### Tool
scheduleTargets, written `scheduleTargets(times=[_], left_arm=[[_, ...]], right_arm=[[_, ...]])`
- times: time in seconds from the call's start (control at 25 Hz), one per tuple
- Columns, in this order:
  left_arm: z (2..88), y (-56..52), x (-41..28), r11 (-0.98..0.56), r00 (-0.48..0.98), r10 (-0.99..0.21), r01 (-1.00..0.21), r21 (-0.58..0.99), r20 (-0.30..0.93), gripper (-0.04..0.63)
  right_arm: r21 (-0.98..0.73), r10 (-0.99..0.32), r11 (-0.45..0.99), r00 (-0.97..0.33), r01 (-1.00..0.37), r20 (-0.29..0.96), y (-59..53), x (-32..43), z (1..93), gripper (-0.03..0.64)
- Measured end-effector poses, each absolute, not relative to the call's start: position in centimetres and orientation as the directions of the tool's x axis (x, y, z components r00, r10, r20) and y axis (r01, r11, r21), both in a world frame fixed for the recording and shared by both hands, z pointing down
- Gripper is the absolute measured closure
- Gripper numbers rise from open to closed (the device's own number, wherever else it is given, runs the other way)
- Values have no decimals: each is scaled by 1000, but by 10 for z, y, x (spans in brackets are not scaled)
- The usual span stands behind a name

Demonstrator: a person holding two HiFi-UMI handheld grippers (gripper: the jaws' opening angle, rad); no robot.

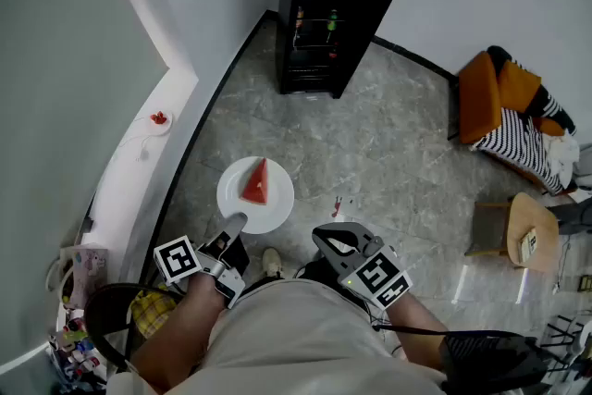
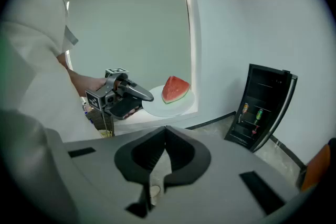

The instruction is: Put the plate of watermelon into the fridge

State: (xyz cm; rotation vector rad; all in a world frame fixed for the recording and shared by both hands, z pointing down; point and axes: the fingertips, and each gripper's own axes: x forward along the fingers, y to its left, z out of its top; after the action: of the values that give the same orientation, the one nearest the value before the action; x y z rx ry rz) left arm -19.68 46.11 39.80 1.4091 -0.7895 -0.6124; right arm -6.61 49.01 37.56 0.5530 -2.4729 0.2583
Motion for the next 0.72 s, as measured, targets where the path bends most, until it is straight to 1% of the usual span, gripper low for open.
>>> scheduleTargets(times=[0.36,0.72], left_arm=[[401,451,-193,74,644,-759,-61,995,96,571],[405,390,-172,78,671,-735,-56,995,95,571]], right_arm=[[-67,-316,895,-735,-440,600,491,-79,381,602],[-93,-328,879,-735,-467,593,430,-67,389,596]])
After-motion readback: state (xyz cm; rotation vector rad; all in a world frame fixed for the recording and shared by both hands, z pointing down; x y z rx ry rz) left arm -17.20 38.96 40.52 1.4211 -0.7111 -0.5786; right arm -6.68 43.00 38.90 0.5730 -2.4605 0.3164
